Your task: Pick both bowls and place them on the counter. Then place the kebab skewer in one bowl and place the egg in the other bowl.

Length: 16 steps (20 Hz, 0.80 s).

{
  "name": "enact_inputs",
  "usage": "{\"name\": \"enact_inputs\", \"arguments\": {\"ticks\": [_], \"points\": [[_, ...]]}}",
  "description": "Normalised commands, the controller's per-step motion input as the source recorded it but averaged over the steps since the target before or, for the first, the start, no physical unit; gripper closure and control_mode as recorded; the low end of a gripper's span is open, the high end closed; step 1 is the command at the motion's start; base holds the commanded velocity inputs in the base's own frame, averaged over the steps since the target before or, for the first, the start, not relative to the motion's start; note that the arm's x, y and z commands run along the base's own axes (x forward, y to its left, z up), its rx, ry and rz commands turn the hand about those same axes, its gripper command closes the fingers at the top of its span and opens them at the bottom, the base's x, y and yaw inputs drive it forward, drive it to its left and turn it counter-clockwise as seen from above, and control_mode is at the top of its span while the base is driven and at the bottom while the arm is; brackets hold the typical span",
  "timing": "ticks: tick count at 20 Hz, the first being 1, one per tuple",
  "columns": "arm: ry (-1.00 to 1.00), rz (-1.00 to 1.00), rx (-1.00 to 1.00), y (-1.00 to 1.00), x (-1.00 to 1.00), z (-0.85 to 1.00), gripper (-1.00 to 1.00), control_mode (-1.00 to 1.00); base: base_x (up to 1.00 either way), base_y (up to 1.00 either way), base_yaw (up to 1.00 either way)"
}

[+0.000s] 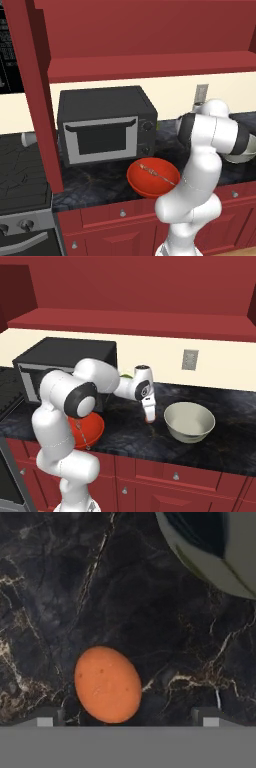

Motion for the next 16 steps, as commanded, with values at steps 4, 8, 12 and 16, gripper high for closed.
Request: {"name": "enact_inputs", "arguments": {"ticks": [4,8,12,16], "points": [[0.05,-0.01,0.00,-0.06,0.19,-0.27,-1.00,-1.00,0.00,0.00,0.00],[0.05,-0.01,0.03,-0.11,0.08,-0.20,-1.00,-1.00,0.00,0.00,0.00],[0.04,-0.01,0.03,-0.13,0.02,-0.20,-1.00,-1.00,0.00,0.00,0.00],[0.04,-0.01,0.01,-0.06,0.00,-0.25,-1.00,-1.00,0.00,0.00,0.00]]}}
